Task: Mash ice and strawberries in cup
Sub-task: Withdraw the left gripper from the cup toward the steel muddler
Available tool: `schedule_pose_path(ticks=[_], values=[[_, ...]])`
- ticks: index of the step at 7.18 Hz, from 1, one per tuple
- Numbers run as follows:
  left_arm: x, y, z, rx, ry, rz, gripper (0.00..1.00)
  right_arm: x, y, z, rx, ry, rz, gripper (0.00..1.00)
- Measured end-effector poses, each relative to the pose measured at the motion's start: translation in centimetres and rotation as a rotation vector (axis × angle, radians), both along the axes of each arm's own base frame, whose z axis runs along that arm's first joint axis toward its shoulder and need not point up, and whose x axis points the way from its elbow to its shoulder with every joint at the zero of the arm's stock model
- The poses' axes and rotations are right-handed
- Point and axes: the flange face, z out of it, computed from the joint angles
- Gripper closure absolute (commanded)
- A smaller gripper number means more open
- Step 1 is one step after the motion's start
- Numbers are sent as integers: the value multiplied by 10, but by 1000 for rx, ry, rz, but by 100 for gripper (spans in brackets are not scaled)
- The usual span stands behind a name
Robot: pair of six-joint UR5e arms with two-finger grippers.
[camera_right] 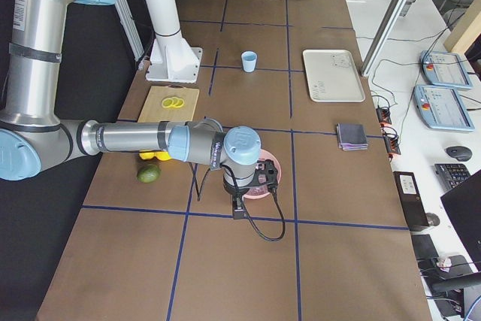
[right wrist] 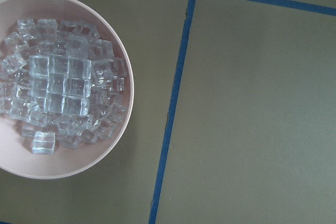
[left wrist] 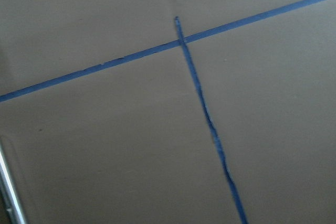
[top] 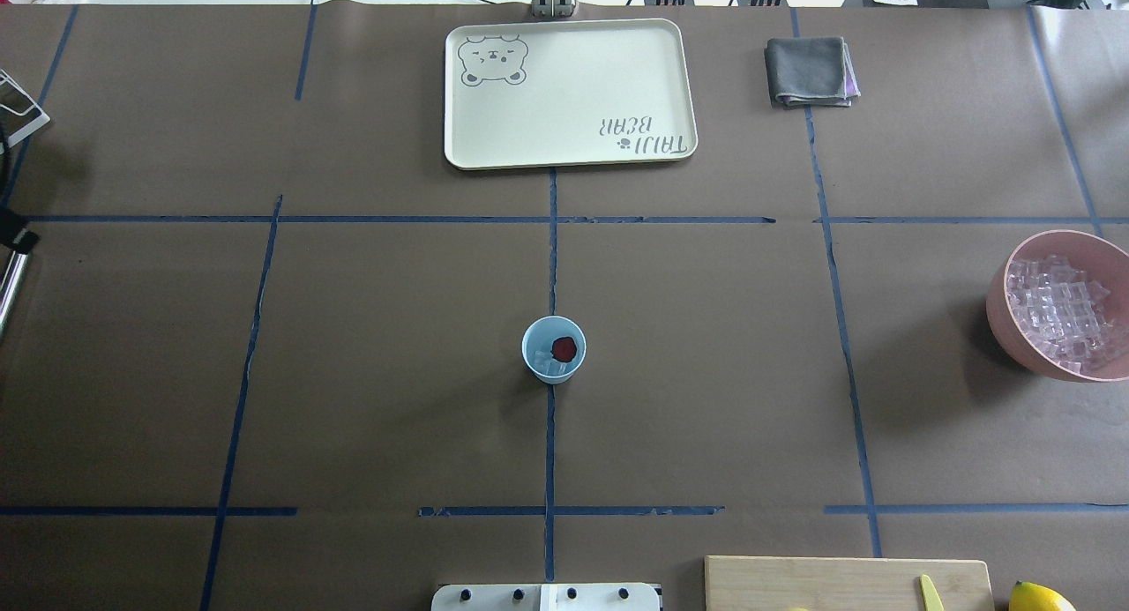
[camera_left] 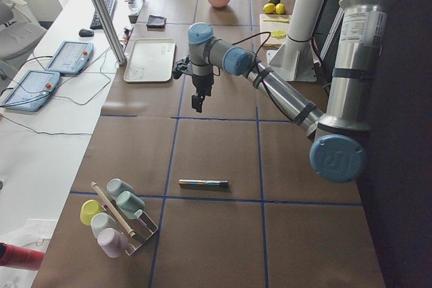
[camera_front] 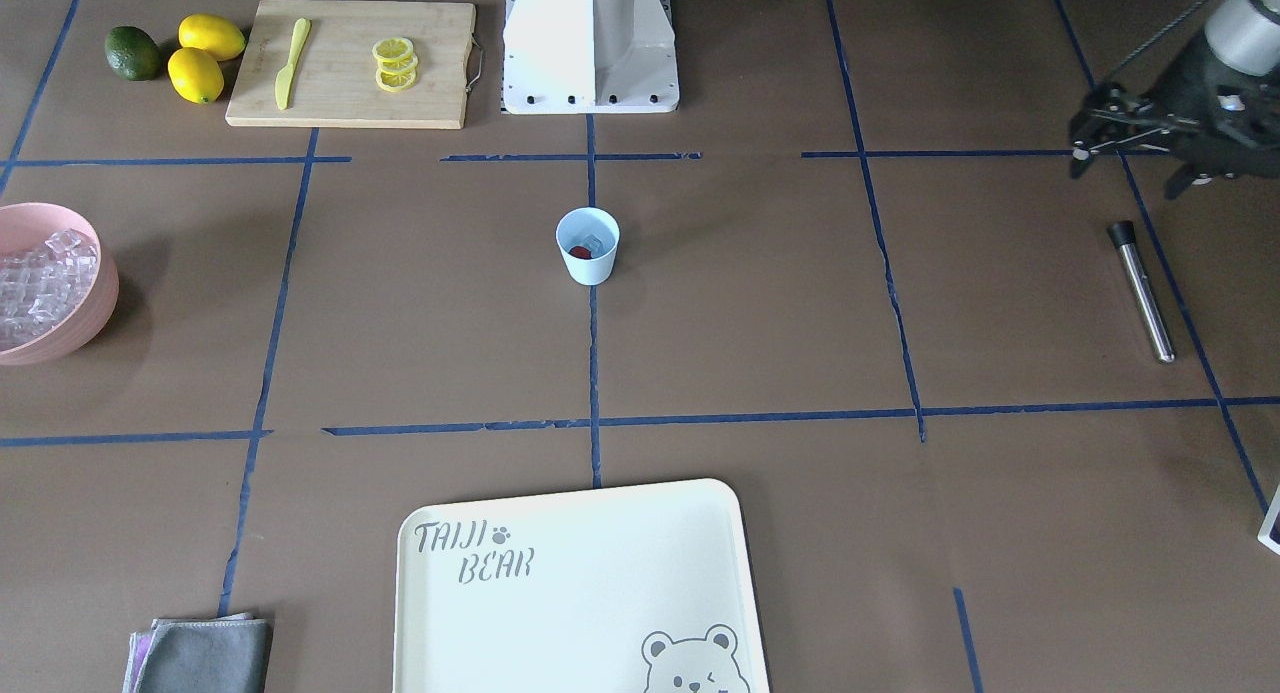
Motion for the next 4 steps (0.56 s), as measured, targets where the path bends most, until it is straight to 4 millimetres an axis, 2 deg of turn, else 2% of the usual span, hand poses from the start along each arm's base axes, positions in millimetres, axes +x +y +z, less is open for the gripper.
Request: schedule_pose_path(ticks=[1, 2, 4], values=[[-24, -3, 38, -9, 0, 4, 0, 0, 0, 0, 1, 0, 0, 1], [-33, -7, 77, -17, 11, -6, 0, 0, -1, -1, 3, 0, 0, 1], [-33, -19, 151, -54, 34, -82, 0, 0, -1, -2, 4, 0, 0, 1]])
